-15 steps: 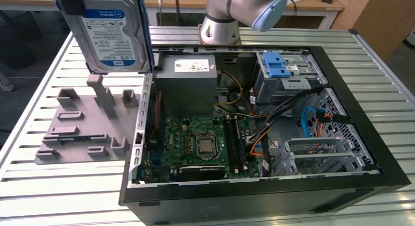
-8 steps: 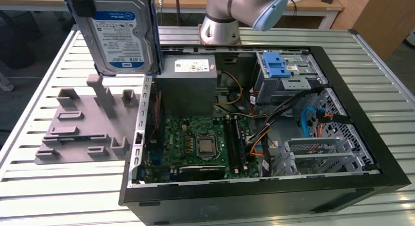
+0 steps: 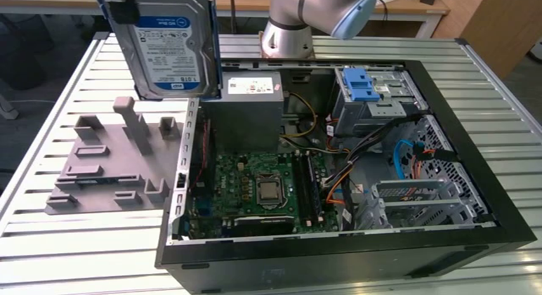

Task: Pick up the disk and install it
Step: 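Pick up the disk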

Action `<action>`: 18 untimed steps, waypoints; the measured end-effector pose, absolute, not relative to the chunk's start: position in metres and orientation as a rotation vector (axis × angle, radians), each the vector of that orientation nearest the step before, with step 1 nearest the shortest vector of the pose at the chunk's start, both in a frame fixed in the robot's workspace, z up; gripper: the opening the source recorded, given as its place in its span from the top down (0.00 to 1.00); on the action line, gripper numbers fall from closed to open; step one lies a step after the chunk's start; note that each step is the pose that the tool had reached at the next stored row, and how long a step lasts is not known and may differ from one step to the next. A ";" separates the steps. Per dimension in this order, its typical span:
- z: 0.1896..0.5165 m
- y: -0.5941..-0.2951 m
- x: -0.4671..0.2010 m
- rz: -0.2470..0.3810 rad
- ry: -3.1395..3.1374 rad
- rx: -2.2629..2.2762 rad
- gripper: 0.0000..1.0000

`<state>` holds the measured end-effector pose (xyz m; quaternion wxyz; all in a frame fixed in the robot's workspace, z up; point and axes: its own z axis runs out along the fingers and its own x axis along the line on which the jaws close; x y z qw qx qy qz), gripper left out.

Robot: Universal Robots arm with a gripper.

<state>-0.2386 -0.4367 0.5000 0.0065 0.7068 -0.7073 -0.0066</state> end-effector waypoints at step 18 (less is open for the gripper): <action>0.500 -0.439 -0.194 -0.021 -2.213 2.211 0.64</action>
